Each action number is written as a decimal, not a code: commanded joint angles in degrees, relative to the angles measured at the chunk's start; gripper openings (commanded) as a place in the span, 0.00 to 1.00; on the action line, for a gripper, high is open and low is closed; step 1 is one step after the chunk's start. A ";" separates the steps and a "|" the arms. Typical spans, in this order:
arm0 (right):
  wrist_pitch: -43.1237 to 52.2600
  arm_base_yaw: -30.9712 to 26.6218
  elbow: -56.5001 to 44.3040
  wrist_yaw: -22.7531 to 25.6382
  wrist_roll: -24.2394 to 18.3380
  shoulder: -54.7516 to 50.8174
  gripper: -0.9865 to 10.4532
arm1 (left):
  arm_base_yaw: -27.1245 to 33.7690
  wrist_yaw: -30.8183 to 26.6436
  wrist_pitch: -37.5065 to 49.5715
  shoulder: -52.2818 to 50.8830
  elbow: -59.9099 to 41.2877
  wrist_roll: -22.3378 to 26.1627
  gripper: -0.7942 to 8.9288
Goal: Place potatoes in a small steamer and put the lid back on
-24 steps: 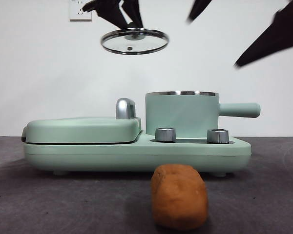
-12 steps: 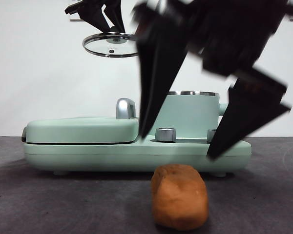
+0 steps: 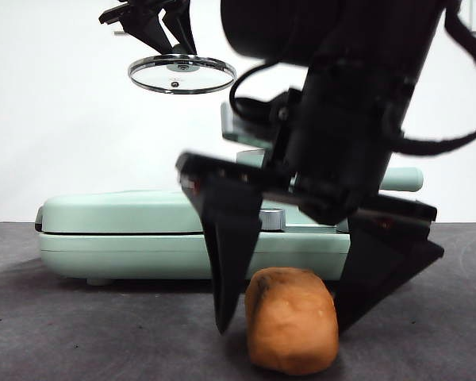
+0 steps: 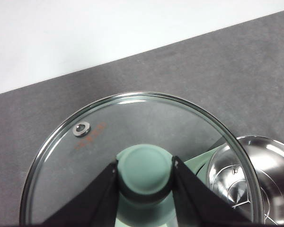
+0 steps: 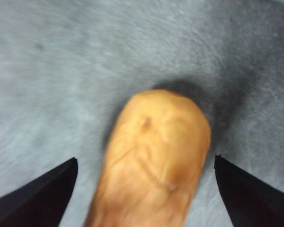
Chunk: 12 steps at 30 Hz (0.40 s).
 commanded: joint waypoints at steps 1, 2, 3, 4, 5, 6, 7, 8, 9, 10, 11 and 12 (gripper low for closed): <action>0.76 0.66 1.01 0.68 0.74 1.68 0.34 | -0.24 0.17 1.46 -0.66 2.23 0.15 0.09; 0.76 0.66 1.03 0.68 0.72 1.73 0.27 | -0.24 0.17 1.46 -0.66 2.23 0.17 0.09; 0.76 0.66 1.01 0.68 0.70 1.73 0.20 | -0.24 0.17 1.49 -0.66 2.23 0.15 0.09; 0.76 0.66 1.01 0.68 0.68 1.73 0.16 | -0.24 0.17 1.49 -0.66 2.23 0.15 0.09; 0.76 0.66 1.03 0.63 0.52 1.70 0.13 | -0.24 0.17 1.49 -0.66 2.23 0.15 0.09; 0.76 0.63 1.03 0.63 0.50 1.68 0.12 | -0.24 0.17 1.49 -0.66 2.23 0.17 0.09; 0.74 0.50 1.11 0.44 0.50 1.64 0.12 | -0.24 0.17 1.49 -0.66 2.23 0.17 0.09; 0.33 0.13 1.53 0.11 0.28 1.60 0.12 | -0.13 0.17 1.51 -0.66 2.23 0.20 0.09; -0.37 -0.24 2.16 -0.42 0.15 1.55 0.12 | 0.02 0.17 1.51 -0.66 2.23 0.17 0.09; -1.44 -0.68 3.04 -1.33 -0.04 1.53 0.12 | 0.20 0.17 1.51 -0.66 2.23 0.17 0.09; -3.13 -1.33 4.44 -2.73 -0.42 1.53 0.12 | 0.31 0.17 1.51 -0.66 2.23 0.17 0.09; -5.01 -2.16 6.14 -4.28 -1.53 1.53 0.12 | 0.37 0.17 1.51 -0.66 2.23 0.17 0.09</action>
